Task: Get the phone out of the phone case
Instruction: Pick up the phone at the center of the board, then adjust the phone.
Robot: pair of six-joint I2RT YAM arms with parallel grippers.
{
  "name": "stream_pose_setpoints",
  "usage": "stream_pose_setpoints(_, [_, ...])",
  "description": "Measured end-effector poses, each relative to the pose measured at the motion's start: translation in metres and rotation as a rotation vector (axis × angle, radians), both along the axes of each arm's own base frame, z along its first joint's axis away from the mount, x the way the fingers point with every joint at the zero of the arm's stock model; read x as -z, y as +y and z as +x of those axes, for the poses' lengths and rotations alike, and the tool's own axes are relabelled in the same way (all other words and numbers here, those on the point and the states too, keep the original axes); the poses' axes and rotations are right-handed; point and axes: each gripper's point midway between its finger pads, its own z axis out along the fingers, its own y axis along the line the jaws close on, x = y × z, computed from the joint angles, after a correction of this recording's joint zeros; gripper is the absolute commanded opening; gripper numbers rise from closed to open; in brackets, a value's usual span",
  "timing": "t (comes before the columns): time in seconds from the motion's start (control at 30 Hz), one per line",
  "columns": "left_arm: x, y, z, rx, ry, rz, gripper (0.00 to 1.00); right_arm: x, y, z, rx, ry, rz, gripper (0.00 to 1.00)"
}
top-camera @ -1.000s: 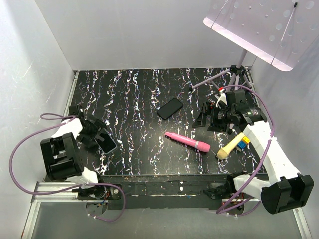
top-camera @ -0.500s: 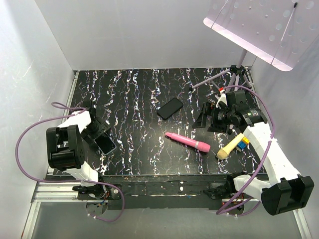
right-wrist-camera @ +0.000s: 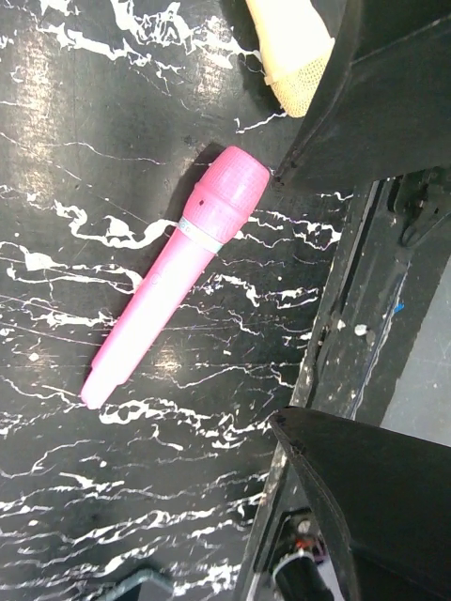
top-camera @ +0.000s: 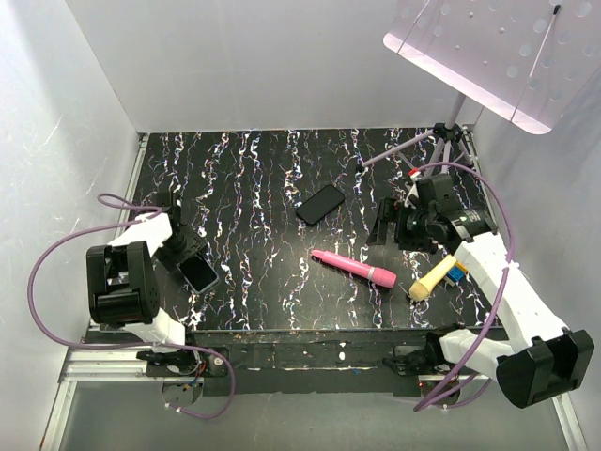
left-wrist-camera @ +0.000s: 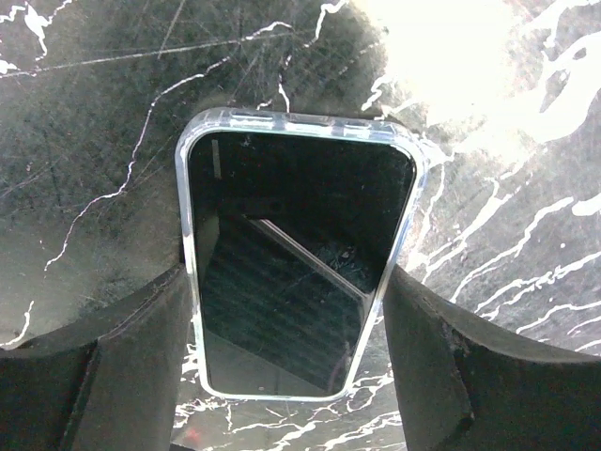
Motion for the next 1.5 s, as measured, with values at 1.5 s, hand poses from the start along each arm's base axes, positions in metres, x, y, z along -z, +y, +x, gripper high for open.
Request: stream_pose_setpoints(1.5, [-0.148, -0.222, 0.007, -0.153, -0.377, -0.875, 0.00, 0.012, 0.234, -0.027, -0.391, -0.273, 0.323, 0.61])
